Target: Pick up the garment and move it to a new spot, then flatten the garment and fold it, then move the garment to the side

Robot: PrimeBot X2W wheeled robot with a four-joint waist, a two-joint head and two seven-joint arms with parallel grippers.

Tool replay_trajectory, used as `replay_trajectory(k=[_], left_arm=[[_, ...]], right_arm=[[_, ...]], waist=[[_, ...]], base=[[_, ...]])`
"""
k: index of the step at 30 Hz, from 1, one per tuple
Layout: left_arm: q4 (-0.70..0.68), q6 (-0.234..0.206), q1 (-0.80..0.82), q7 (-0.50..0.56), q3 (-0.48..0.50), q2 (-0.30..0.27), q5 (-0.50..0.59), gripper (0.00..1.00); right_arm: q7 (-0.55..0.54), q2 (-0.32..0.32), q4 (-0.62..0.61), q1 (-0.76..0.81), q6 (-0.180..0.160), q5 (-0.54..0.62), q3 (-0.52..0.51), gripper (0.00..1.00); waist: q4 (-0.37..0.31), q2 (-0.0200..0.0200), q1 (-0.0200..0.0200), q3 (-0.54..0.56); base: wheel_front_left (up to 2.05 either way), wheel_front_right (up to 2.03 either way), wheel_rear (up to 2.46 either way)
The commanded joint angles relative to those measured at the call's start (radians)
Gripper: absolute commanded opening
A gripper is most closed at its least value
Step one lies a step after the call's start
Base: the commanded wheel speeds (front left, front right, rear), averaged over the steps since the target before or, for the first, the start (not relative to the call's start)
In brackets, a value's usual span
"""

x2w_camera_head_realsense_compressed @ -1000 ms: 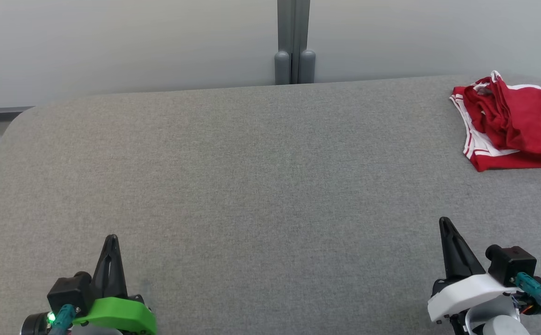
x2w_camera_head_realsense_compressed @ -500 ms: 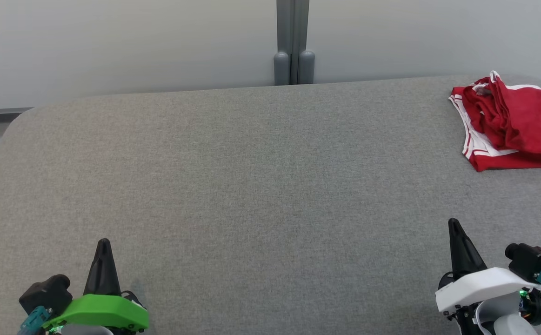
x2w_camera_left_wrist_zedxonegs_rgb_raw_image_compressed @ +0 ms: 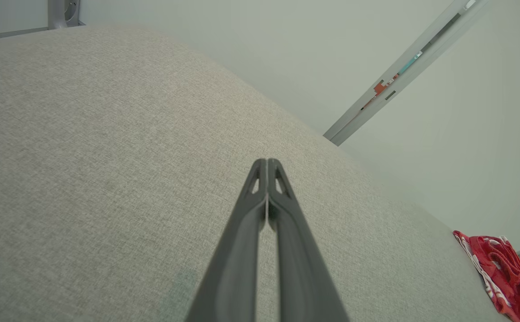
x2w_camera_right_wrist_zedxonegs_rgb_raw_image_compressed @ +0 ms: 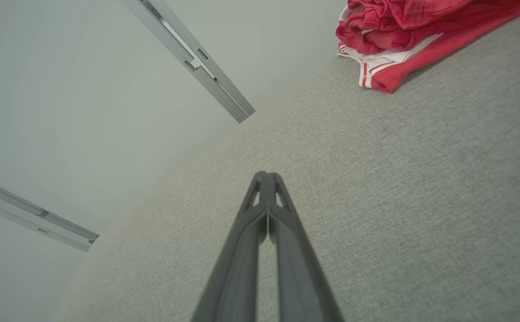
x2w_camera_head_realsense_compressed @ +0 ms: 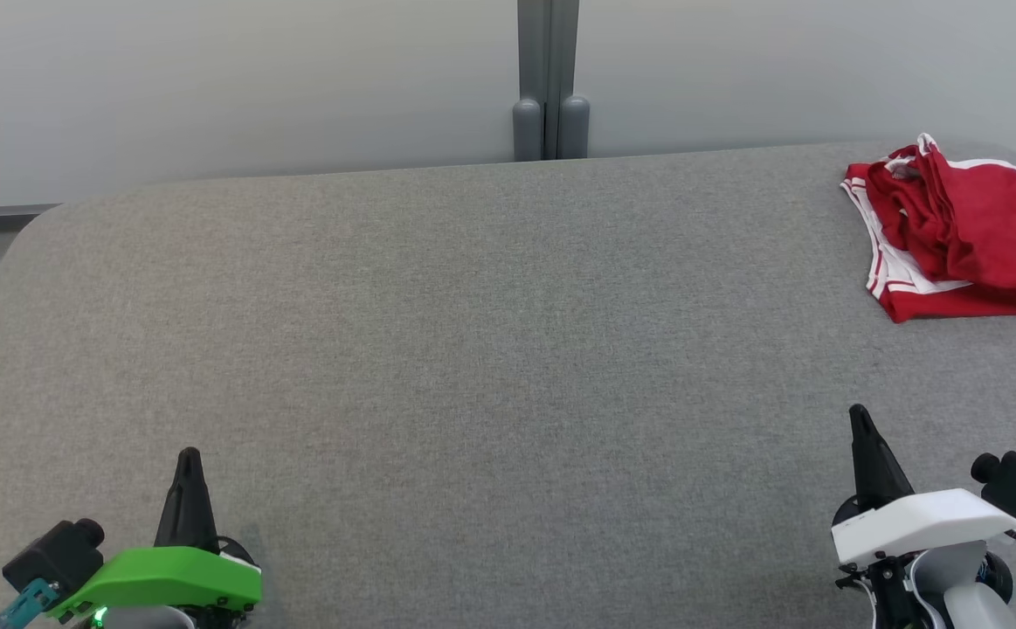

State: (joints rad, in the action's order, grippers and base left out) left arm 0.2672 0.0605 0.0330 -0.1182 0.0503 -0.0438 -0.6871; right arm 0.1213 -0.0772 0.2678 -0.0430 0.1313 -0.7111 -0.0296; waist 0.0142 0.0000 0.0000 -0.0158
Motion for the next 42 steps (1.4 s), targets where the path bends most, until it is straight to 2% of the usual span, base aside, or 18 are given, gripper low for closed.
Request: replay_trajectory(k=[1, 20, 42], left_arm=[[-0.014, 0.007, 0.032, 0.008, 0.006, -0.005, -0.037, 0.0], [-0.018, 0.026, 0.048, 0.074, 0.024, -0.007, -0.295, 0.0], [-0.021, 0.044, 0.062, 0.134, 0.039, -0.008, -0.528, 0.0]], right_arm=[[-0.008, -0.003, -0.016, -0.024, 0.0, -0.038, -0.007, 0.0], [-0.075, 0.006, -0.02, -0.039, 0.0, -0.288, -0.03, 0.0], [-0.135, 0.013, -0.022, -0.051, 0.0, -0.514, -0.051, 0.0]], waist=[[0.0, 0.0, 0.0, 0.0], [-0.003, 0.0, 0.0, 0.003], [-0.006, 0.0, 0.0, 0.006]], base=[[0.0, 0.0, 0.0], [0.0, 0.0, 0.0], [0.0, 0.0, 0.0]])
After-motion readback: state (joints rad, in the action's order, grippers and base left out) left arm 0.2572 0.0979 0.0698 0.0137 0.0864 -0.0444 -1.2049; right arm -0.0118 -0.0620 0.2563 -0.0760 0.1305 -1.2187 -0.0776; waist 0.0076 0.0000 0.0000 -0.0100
